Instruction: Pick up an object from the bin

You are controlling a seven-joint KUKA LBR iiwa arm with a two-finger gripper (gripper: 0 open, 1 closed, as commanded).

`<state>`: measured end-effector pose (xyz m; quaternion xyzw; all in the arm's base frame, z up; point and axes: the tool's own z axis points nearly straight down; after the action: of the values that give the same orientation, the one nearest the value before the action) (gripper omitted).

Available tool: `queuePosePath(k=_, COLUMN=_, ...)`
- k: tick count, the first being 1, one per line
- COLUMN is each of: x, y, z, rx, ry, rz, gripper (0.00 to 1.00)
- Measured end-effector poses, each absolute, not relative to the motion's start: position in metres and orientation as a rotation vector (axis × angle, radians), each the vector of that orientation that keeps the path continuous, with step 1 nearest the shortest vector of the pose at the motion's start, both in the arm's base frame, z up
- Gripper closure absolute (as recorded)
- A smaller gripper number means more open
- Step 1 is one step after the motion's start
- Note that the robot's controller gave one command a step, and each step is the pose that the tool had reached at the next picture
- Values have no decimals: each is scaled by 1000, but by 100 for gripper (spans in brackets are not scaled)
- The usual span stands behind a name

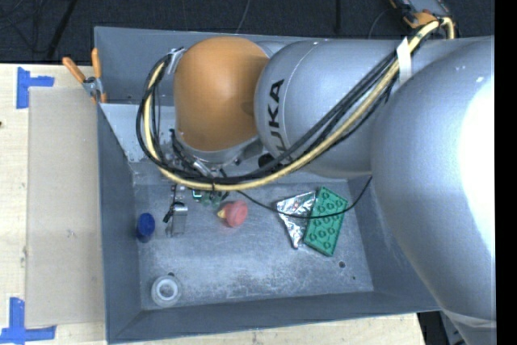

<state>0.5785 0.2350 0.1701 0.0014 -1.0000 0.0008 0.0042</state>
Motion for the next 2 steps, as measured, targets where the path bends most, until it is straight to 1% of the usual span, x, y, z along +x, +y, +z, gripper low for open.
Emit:
queuePosePath(k=1, x=611, y=148, z=111, rx=34, ry=-3136, rz=9, gripper=0)
queuePosePath(k=2, x=608, y=77, z=106, rx=636, ry=-3075, rz=4, gripper=0)
